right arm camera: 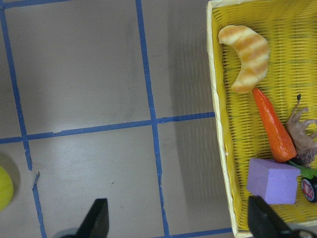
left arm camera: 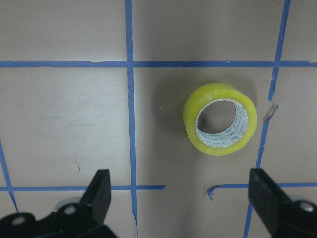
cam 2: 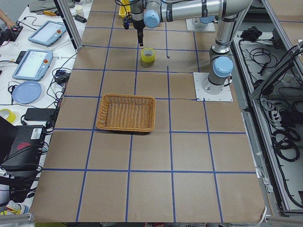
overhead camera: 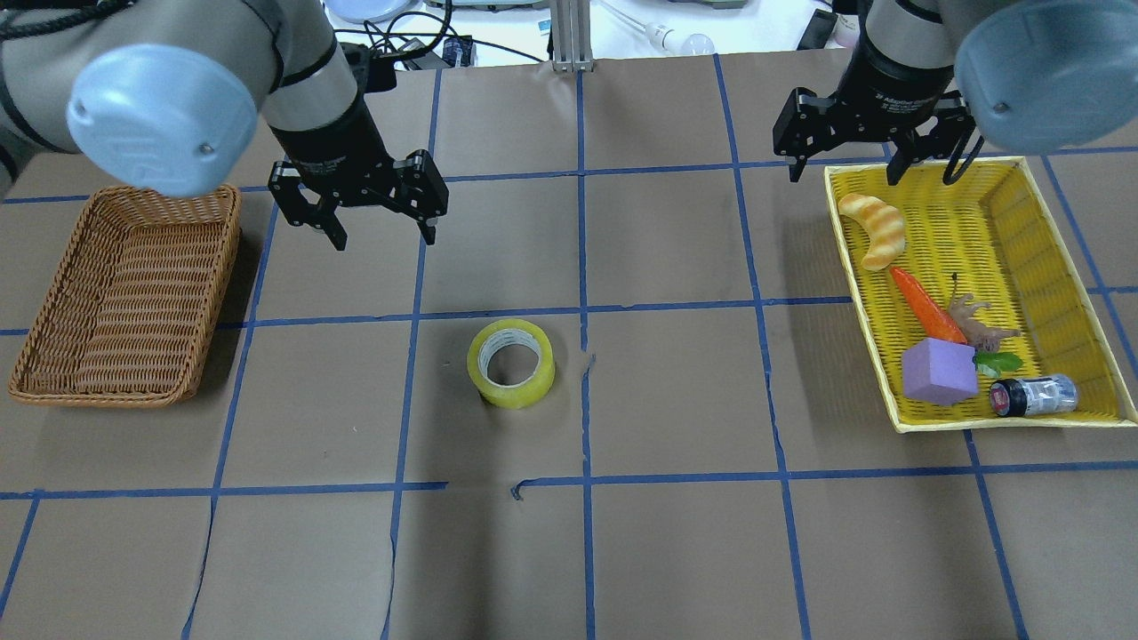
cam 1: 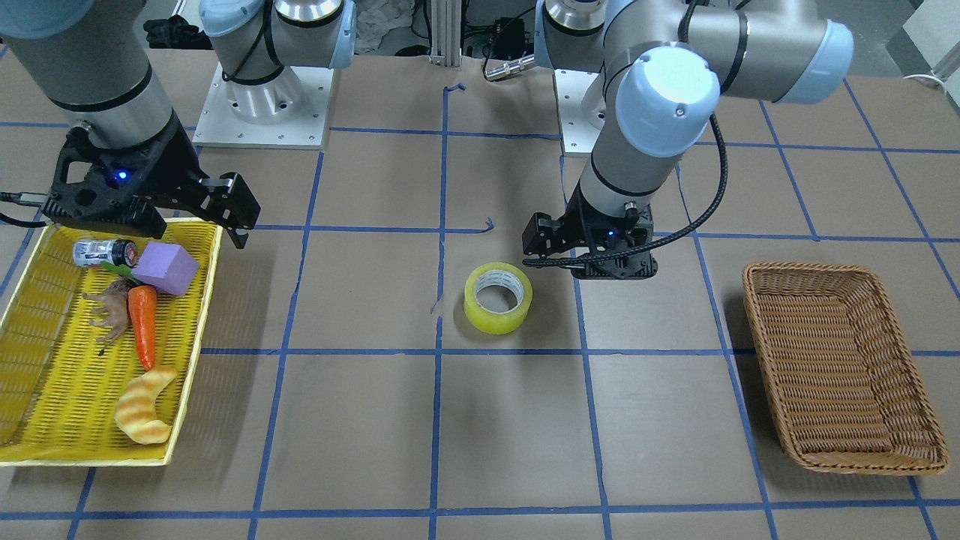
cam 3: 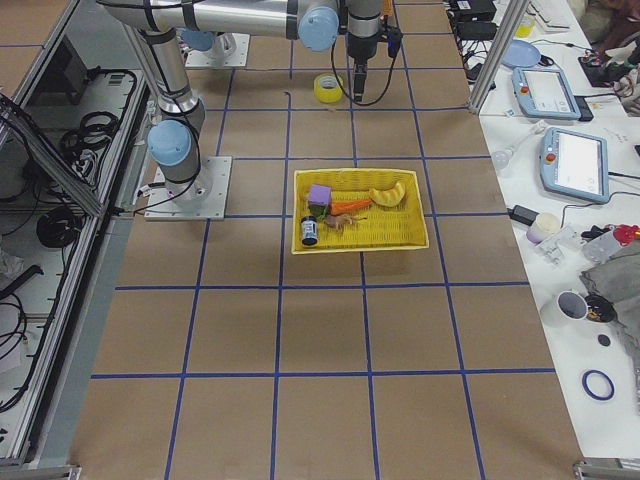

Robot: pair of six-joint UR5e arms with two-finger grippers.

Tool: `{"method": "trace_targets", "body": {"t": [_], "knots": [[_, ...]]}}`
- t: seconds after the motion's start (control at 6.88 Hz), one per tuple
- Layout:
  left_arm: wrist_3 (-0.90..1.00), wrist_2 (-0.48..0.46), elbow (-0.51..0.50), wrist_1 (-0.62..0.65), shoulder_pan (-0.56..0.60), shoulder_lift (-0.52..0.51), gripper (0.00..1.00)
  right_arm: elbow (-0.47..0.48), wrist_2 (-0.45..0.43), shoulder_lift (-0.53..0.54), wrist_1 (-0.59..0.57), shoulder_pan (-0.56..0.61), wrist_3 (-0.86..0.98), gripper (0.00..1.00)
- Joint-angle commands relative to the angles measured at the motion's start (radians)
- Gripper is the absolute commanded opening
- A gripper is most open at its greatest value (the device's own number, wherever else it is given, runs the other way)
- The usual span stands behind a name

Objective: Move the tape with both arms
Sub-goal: 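Release and lift the right gripper while the left arm reaches toward the tape, then lower the left gripper onto the tape roll and grasp its rim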

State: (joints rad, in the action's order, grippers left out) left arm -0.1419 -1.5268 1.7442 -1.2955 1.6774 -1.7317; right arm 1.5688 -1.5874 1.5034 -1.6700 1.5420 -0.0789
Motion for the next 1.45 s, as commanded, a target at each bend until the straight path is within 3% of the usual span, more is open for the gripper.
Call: {"method": "trace_targets", "body": {"t": [0.0, 0.29, 1.31], "knots": [[-0.007, 0.016, 0.183, 0.229, 0.011, -0.014, 1.0, -0.003, 0.02, 0.023, 0.013, 0.0, 0.007, 1.0], [-0.069, 0.06, 0.189, 0.268, 0.076, -0.052, 1.0, 0.002, 0.017, 0.044, 0.016, 0.001, 0.007, 1.0], [-0.033, 0.015, 0.192, 0.375, 0.077, -0.198, 1.0, 0.004, 0.011, 0.044, 0.026, 0.001, 0.007, 1.0]]}}
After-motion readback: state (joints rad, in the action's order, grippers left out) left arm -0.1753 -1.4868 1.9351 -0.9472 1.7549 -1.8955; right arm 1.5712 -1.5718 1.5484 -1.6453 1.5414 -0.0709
